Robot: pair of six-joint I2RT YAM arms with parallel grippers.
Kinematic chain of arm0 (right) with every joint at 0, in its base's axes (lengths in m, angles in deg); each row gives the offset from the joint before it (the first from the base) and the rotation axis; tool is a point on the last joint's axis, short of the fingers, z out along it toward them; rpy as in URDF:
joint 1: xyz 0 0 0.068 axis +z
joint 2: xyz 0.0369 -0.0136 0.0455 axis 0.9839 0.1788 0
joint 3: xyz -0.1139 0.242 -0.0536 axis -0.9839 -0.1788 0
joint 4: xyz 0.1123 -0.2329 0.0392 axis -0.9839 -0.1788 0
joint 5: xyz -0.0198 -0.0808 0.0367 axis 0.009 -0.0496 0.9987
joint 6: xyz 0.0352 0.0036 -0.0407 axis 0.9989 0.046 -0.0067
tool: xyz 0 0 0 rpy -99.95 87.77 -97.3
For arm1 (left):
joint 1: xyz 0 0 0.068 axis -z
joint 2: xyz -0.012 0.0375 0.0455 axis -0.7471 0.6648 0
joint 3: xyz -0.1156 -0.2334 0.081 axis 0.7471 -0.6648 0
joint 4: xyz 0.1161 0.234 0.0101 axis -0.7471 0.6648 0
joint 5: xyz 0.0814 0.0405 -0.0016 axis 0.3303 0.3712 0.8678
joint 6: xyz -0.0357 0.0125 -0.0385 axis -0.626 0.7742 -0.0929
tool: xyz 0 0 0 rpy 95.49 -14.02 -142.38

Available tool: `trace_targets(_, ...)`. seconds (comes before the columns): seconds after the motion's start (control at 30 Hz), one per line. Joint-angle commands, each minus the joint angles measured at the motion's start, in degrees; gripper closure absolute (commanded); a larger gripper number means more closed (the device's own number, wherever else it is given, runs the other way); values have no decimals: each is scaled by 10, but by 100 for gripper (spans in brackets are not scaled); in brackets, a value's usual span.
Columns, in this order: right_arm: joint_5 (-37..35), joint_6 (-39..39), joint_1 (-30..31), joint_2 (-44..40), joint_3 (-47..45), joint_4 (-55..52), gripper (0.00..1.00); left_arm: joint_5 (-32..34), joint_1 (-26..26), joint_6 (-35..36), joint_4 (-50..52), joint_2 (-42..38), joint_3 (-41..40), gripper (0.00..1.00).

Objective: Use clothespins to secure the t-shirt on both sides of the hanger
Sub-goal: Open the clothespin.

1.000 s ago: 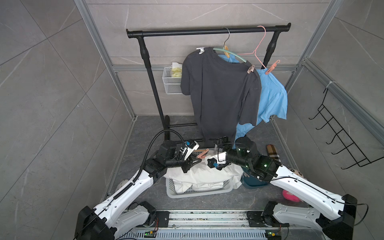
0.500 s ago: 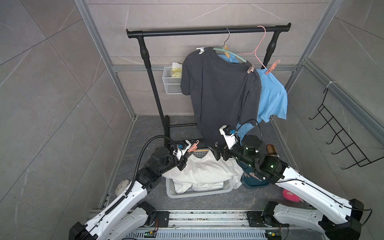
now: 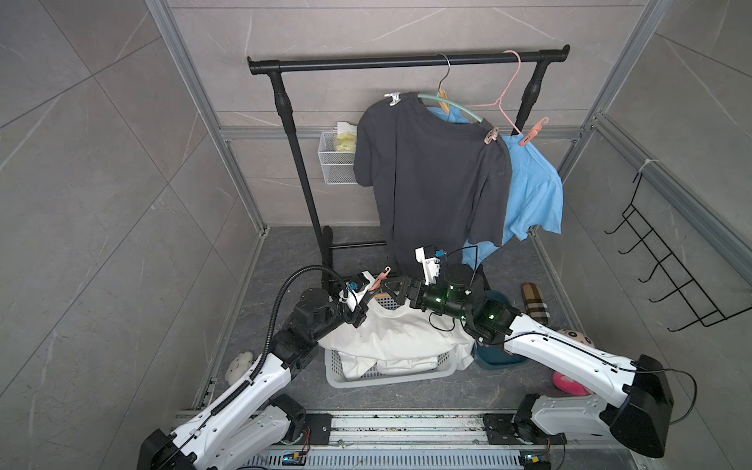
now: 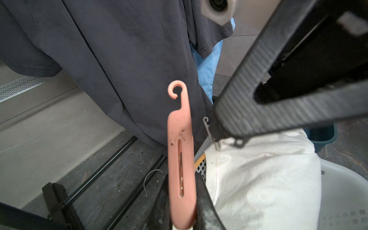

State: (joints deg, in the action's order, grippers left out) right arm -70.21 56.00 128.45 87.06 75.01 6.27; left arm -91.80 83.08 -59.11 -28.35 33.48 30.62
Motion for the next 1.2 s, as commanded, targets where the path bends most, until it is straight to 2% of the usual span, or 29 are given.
trace_targets(0.0,22,71,11,29,1,89,16,-20,-1,17,-40,5,1,100)
trace_targets(0.07,16,90,16,43,5,101,18,-24,-1,19,-39,2,-1,100)
trace_targets(0.23,-32,125,20,58,-1,134,31,-29,-1,33,-40,-7,-9,100)
trace_targets(0.43,-50,149,20,68,1,153,38,-25,-1,40,-40,-13,-12,100)
trace_targets(0.87,-63,151,20,76,2,149,54,-36,-1,48,-40,-20,-17,100)
trace_targets(1.0,-70,128,20,74,6,144,68,-37,-1,45,-39,-25,-19,100)
trace_targets(1.07,-71,101,20,73,13,135,77,-32,-2,32,-39,-31,-18,85)
trace_targets(1.17,-72,36,20,74,28,115,90,-24,-5,13,-36,-42,-15,69)
